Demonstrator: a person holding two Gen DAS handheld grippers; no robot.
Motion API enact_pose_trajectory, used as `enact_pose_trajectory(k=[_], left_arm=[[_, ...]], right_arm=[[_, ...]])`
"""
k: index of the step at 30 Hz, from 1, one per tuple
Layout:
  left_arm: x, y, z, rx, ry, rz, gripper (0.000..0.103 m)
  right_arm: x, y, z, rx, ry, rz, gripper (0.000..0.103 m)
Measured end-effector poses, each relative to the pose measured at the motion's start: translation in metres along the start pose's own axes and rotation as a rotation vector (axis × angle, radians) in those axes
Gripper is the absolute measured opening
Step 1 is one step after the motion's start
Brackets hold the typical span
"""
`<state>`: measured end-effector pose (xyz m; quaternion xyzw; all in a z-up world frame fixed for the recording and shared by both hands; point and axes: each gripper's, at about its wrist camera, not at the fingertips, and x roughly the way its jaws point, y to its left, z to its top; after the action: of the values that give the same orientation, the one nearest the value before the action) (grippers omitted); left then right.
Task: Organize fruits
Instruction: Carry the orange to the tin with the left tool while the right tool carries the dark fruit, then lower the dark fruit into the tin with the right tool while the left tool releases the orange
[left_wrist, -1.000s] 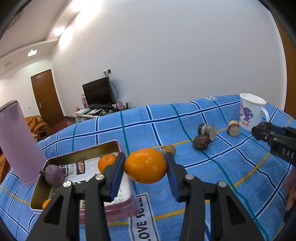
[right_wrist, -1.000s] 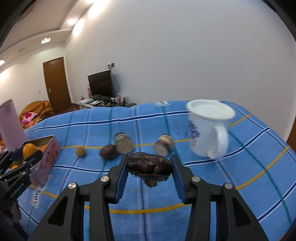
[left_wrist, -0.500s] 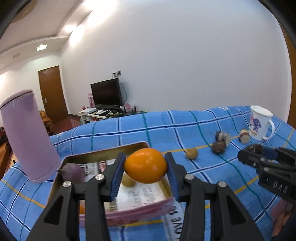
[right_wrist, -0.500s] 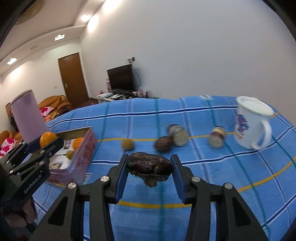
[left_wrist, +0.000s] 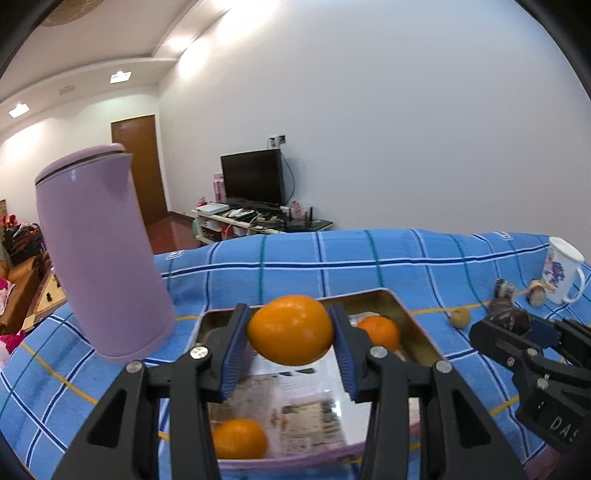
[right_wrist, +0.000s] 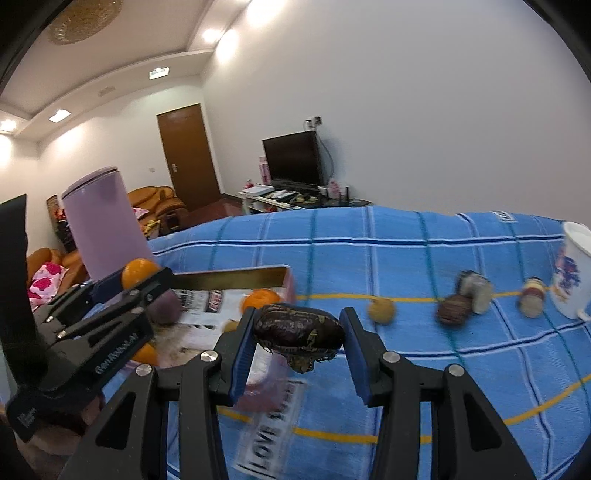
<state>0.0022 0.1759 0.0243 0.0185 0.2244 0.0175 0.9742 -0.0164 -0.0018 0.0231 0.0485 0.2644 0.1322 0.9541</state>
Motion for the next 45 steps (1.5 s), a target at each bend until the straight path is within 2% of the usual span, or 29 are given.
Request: enact_pose_trajectory(k=[12, 23, 30, 45], left_arm=[[0.025, 0.025, -0.002, -0.027, 0.079, 0.068, 0.045], [0.039, 0.022, -0.011, 0.01, 0.143, 0.113, 0.045], [0.038, 0.021, -0.011, 0.02, 0.147, 0.123, 0.045], [0.039, 0.025, -0.01, 0.001, 0.148, 0.116, 0.046]], right_arm=[[0.047, 0.043, 0.008, -0.001, 0.022, 0.076, 0.047], [0.065, 0.04, -0.001, 0.01, 0.101, 0.082, 0.047], [0.075, 0.042, -0.003, 0.007, 0.151, 0.107, 0.048], [0.073, 0.034, -0.004, 0.05, 0.146, 0.237, 0.049]])
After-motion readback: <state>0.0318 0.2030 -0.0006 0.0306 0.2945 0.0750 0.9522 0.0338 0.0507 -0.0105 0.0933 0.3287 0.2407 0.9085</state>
